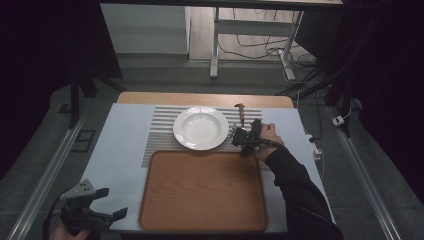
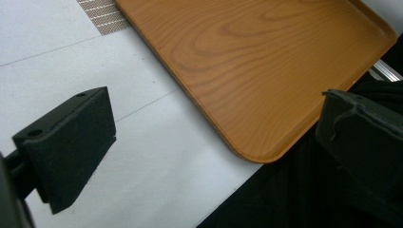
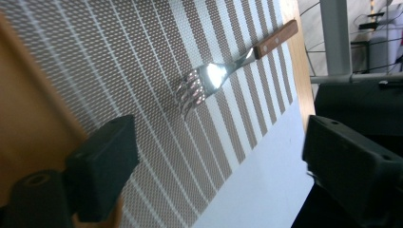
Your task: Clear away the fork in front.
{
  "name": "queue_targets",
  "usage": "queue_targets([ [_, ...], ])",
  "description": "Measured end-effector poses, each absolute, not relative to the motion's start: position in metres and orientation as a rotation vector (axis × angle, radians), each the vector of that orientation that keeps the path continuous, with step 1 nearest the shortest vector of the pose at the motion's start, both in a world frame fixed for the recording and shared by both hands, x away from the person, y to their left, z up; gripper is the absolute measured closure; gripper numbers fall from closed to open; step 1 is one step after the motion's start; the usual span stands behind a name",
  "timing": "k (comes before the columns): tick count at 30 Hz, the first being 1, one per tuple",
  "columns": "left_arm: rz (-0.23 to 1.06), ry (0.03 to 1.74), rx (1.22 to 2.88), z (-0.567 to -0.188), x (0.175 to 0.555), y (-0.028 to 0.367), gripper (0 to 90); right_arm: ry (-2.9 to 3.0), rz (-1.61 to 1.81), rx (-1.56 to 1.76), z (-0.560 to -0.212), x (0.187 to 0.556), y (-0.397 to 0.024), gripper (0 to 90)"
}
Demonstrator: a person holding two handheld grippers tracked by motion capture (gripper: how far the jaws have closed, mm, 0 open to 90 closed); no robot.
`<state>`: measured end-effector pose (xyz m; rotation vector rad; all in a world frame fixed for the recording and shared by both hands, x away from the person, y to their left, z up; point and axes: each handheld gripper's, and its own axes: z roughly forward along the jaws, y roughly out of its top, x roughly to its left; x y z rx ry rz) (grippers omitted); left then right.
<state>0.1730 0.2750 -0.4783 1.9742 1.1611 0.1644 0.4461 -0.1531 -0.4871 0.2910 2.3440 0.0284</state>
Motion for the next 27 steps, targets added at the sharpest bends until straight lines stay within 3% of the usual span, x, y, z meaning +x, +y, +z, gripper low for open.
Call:
queue_targets([
  [1, 0.164, 1.161, 1.974, -0.478, 0.173, 0.275, 0.0, 2.316, -0.004, 0.263, -0.495, 0.449, -0.151, 21.7],
  [4, 0.163, 1.161, 1.974, -0.478, 0.173, 0.275, 0.0, 2.307, -0.019, 0.236, -0.504, 0.450, -0.148, 27.7],
  [16, 0.160, 1.160, 1.979, -0.479, 0.173, 0.274, 0.0, 2.250, -0.139, 0.096, -0.536, 0.452, -0.138, 85.0],
  [27, 0.166, 1.157, 1.991, -0.478, 0.173, 0.274, 0.0, 2.179, -0.101, 0.074, -0.524, 0.443, -0.140, 88.8],
])
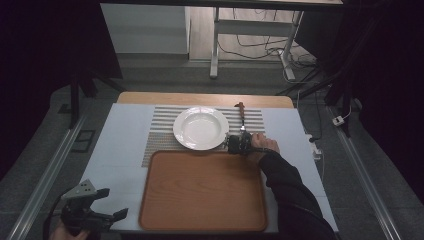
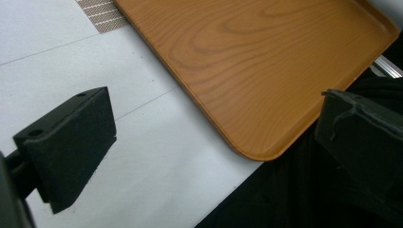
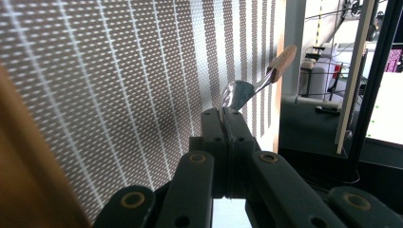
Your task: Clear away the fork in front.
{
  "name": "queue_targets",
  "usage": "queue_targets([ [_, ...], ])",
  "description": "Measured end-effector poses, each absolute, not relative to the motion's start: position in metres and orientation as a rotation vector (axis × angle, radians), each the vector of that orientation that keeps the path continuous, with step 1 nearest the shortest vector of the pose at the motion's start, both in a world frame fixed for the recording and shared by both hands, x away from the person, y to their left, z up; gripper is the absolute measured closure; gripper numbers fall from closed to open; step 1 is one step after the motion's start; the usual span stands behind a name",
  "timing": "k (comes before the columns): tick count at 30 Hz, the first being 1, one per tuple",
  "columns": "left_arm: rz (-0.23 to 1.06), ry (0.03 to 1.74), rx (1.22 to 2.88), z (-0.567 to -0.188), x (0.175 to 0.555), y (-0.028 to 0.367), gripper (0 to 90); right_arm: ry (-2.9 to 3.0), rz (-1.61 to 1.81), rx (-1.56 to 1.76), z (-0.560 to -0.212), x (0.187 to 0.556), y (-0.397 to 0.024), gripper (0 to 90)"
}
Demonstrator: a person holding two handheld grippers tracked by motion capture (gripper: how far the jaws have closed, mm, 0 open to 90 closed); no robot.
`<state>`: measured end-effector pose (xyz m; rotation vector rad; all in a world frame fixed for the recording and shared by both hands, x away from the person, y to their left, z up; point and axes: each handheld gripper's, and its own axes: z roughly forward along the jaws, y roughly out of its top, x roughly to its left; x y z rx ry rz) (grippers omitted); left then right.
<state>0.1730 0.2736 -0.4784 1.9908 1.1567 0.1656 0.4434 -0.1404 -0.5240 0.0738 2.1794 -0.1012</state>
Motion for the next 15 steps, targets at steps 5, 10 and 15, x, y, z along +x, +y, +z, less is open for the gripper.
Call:
queue_targets([
  [5, 0.166, 1.156, 1.992, -0.478, 0.173, 0.273, 0.0, 2.180, -0.087, 0.073, -0.516, 0.436, -0.141, 88.8],
  [10, 0.165, 1.154, 1.995, -0.478, 0.173, 0.273, 0.0, 2.156, 0.051, 0.120, -0.503, 0.428, -0.146, 88.8],
  [15, 0.166, 1.155, 1.997, -0.478, 0.173, 0.273, 0.0, 2.213, 0.096, 0.169, -0.486, 0.417, -0.148, 88.8],
])
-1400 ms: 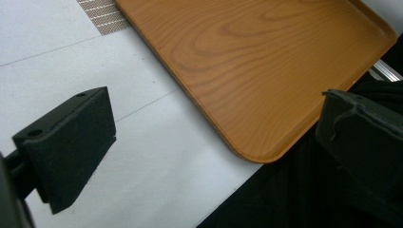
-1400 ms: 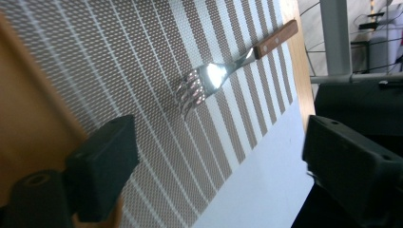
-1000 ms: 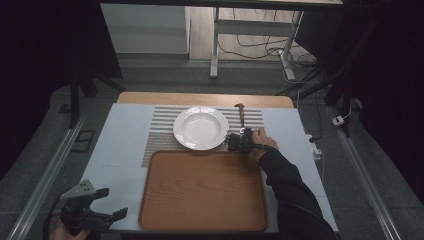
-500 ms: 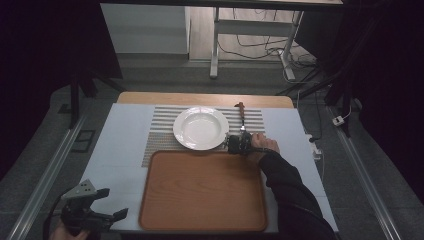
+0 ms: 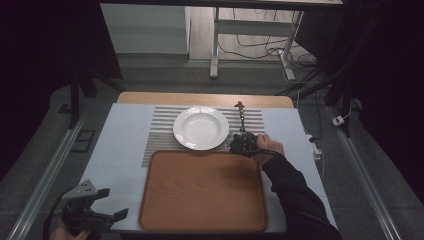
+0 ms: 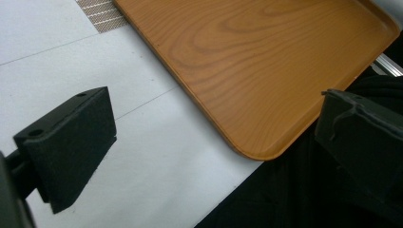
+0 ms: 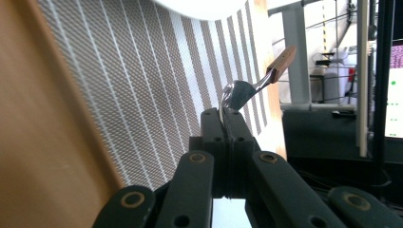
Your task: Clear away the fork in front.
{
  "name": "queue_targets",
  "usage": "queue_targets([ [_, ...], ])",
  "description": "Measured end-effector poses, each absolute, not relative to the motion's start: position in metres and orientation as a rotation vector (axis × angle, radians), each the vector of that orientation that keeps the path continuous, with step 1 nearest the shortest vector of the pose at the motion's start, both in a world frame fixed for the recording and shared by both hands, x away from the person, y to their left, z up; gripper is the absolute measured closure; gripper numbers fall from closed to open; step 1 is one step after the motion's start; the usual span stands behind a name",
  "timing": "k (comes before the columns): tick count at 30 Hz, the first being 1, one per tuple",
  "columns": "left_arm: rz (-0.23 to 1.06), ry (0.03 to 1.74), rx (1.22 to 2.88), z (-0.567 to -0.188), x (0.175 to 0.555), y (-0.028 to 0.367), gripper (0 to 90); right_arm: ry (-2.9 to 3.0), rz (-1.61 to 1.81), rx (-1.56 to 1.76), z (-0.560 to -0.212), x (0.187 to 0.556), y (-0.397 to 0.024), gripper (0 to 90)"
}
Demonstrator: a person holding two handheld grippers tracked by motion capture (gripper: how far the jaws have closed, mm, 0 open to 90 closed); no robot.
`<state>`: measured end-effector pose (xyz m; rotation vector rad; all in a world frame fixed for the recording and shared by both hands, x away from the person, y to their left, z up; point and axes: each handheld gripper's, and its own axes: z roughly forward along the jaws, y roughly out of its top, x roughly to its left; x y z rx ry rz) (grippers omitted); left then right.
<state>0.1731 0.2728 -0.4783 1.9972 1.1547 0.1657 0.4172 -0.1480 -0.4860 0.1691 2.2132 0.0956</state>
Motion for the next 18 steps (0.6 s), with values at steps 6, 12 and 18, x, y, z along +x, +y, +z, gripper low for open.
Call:
queue_targets([
  [6, 0.154, 1.154, 1.985, -0.478, 0.173, 0.274, 0.0, 2.244, 0.245, 0.261, -0.468, 0.405, -0.157, 88.8],
  [12, 0.154, 1.151, 1.986, -0.478, 0.173, 0.274, 0.0, 2.279, 0.385, 0.360, -0.454, 0.394, -0.168, 88.8],
  [18, 0.157, 1.139, 1.982, -0.478, 0.172, 0.274, 0.0, 2.326, 0.628, 0.509, -0.437, 0.380, -0.183, 88.8],
])
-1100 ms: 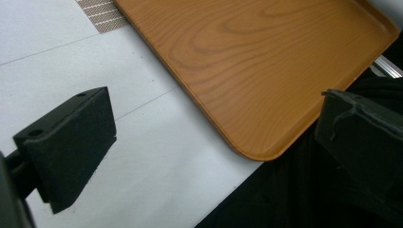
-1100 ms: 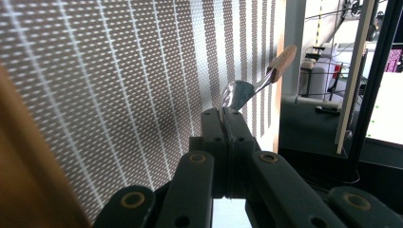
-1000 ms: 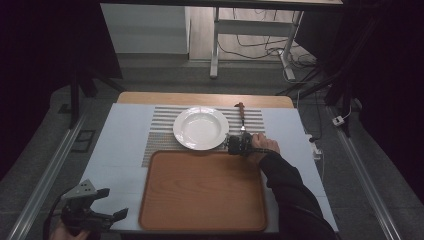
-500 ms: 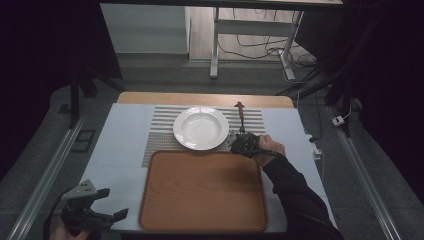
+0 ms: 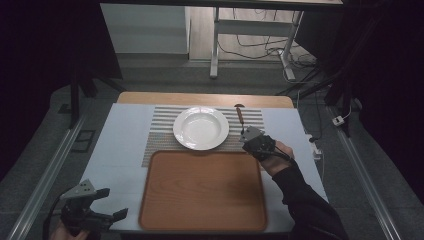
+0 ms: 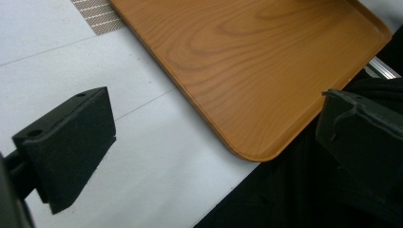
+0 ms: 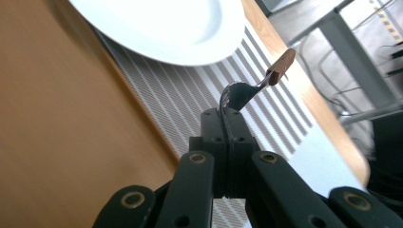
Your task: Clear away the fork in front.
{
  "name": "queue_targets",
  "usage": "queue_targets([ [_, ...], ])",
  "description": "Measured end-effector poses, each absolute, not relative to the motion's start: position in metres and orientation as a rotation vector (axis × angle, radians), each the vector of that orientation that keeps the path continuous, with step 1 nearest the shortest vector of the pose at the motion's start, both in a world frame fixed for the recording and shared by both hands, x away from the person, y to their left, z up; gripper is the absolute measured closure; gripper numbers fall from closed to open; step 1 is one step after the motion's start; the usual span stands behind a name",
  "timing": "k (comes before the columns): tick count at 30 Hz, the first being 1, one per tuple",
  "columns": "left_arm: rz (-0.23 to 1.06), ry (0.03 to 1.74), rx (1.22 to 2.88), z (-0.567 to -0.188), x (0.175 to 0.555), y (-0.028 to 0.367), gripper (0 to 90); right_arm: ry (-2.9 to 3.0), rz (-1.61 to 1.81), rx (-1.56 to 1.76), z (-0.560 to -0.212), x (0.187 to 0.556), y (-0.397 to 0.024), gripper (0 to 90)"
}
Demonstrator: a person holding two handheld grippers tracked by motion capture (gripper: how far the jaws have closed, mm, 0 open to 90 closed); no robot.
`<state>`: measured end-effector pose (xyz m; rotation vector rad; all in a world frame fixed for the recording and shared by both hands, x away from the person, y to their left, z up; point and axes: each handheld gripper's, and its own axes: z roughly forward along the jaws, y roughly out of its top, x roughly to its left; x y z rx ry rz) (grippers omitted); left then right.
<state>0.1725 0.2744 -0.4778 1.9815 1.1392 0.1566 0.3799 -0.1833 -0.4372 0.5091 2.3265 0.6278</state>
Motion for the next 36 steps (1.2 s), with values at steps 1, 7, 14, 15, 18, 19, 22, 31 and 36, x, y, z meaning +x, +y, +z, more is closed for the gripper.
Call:
queue_targets([
  [1, 0.157, 1.139, 1.982, -0.478, 0.172, 0.274, 0.0, 2.326, 0.628, 0.509, -0.437, 0.380, -0.183, 88.8],
  [7, 0.161, 1.142, 1.976, -0.477, 0.172, 0.275, 0.0, 2.358, 0.799, 0.570, -0.425, 0.366, -0.196, 88.7],
  [14, 0.187, 1.105, 1.969, -0.475, 0.173, 0.273, 0.0, 2.401, 0.973, 0.619, -0.417, 0.347, -0.209, 88.7],
  [15, 0.193, 1.101, 1.976, -0.474, 0.173, 0.271, 0.0, 2.415, 1.015, 0.620, -0.416, 0.341, -0.212, 88.7],
  [18, 0.184, 1.072, 1.997, -0.472, 0.176, 0.268, 0.0, 2.432, 1.056, 0.610, -0.415, 0.335, -0.214, 88.7],
  [19, 0.173, 1.060, 2.000, -0.472, 0.178, 0.267, 0.0, 2.437, 1.079, 0.613, -0.414, 0.332, -0.215, 88.7],
  [22, 0.150, 1.016, 2.009, -0.473, 0.184, 0.263, 0.0, 2.462, 1.144, 0.606, -0.414, 0.325, -0.218, 88.7],
  [31, 0.142, 0.942, 2.004, -0.472, 0.201, 0.249, 0.0, 2.534, 1.272, 0.593, -0.415, 0.306, -0.221, 88.8],
  [36, 0.121, 0.892, 2.038, -0.470, 0.213, 0.237, 0.0, 2.595, 1.358, 0.544, -0.417, 0.294, -0.221, 88.8],
])
